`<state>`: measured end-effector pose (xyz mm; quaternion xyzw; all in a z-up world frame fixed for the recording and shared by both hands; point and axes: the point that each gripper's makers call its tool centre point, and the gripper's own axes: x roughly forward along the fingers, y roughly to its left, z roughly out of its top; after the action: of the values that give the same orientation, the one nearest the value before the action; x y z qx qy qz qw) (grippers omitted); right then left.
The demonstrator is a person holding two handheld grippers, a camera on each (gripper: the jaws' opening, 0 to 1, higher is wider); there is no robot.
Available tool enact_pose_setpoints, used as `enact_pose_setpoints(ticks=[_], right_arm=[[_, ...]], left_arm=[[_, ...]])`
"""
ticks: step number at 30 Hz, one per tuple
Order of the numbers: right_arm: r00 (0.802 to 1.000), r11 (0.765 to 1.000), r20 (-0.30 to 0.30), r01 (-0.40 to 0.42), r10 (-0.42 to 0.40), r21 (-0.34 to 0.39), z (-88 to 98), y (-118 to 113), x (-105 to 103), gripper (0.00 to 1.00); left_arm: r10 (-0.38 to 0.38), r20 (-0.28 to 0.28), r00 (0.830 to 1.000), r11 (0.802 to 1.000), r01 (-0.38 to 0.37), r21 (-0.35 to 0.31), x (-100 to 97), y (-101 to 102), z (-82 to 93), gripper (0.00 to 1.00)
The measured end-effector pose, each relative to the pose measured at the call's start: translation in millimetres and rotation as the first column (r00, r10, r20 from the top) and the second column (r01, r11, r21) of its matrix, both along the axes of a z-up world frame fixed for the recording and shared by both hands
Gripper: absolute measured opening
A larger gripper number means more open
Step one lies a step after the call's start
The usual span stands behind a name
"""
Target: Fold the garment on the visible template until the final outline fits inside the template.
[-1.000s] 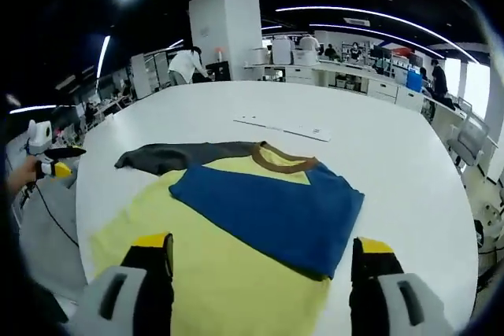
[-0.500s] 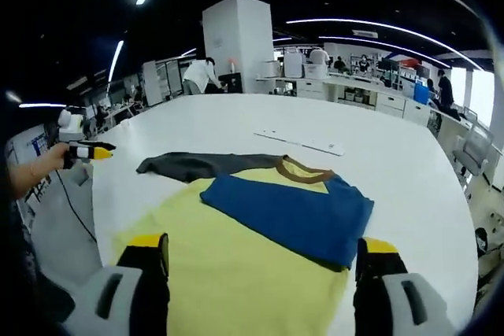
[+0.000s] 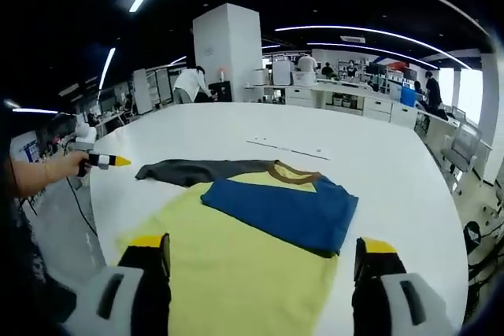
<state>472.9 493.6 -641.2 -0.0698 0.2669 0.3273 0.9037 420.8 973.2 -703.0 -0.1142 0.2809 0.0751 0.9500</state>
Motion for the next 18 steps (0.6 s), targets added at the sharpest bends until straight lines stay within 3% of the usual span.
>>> enact_pose_setpoints(ticks=[6, 8, 11, 18], right_arm=[[1.000, 1.000, 0.008, 0.013, -0.013, 0.009, 8.8, -1.8, -7.2, 0.97], [1.000, 1.000, 0.008, 0.016, -0.016, 0.020, 9.7, -1.8, -9.8, 0.97], [1.000, 1.000, 0.004, 0.015, -0.015, 0.016, 8.3, -3.6, -15.9, 0.98], [1.000, 1.000, -0.015, 0.025, -0.025, -0.018, -2.9, -12.9, -25.4, 0.99]], left_arm=[[0.060, -0.048, 0.997, 0.998, -0.060, 0.003, 1.1, 4.8, -24.2, 0.46], [0.076, -0.087, 0.993, 0.997, -0.076, -0.004, -1.3, 4.8, -34.5, 0.41], [0.101, -0.096, 0.990, 0.995, -0.101, -0.002, 0.7, 7.0, -42.0, 0.35], [0.146, -0.094, 0.985, 0.989, -0.147, -0.005, 7.1, 13.5, -49.9, 0.32]])
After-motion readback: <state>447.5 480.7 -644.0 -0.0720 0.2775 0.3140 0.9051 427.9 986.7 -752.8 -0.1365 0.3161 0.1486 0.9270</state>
